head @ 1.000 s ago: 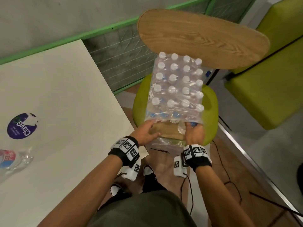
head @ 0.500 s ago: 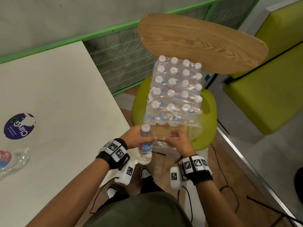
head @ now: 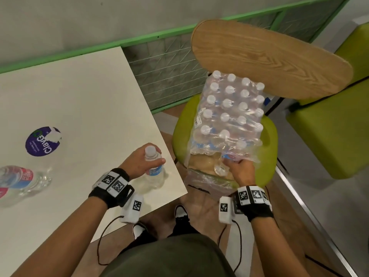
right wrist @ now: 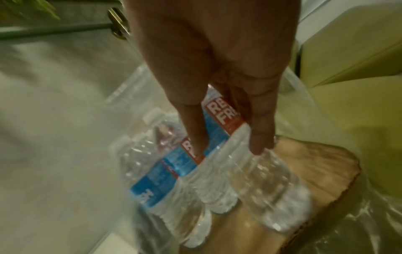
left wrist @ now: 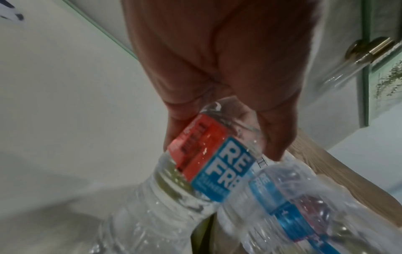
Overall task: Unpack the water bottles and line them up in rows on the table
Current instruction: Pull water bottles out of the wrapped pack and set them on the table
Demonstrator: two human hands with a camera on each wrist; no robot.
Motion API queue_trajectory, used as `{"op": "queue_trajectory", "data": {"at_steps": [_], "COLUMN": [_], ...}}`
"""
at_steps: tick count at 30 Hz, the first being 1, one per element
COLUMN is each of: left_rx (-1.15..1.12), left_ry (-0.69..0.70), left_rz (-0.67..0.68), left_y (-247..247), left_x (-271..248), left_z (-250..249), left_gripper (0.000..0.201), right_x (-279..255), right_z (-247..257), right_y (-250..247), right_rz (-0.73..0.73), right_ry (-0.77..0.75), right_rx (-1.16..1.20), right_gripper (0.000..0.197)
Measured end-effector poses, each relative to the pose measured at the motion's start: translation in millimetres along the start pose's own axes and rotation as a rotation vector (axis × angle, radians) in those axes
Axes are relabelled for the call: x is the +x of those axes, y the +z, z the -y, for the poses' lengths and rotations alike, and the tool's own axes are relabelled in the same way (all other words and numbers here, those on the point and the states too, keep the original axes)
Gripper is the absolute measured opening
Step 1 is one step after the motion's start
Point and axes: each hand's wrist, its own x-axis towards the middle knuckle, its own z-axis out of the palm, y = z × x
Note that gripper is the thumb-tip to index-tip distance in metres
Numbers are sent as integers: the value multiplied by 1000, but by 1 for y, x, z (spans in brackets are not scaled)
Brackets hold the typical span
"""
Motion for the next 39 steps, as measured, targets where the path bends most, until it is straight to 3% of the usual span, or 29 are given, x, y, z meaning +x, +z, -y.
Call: {"op": "queue_trajectory", "data": {"at_steps": [4,8,12,17,19,23,26,31,39], "left_rx": [-12,-58,-53,-90,-119,-190,-189,-219,-223], "left_ry": [3,-33,-91,-191,-215,-260,-299,-270,-228], "left_rz": [-111,-243,-361,-636,-773,-1038,-1131,-1164,-1002], "left_y": [-25,-54,-90,-135,-150,-176,-192,-208,-213], "left_x": [-25,-63,-112,-169,-186,-207,-215,-224,-233], "left_z": [13,32,65,114,132,159,177,184,189], "left_gripper": [30,25,24,29,34,35,48,50,54], "right_x": [-25,-58,-94,-147,-169,-206,-227,-251,-270], "right_z": [-5,7,44,96,113,135,141,142,134], "right_y": [4,35,102,211,251,316,349,390,406], "right_rz": [209,477,770,947,982,996,987,943,893], "right_ry": [-17,-126,-303,-547,-624,-631,-620,-637,-600], "right_rx": [-79,-296,-371,-414,-367,-282,-281,-301,-290], "right_gripper": [42,48,50,61,62,64,64,61,66]}}
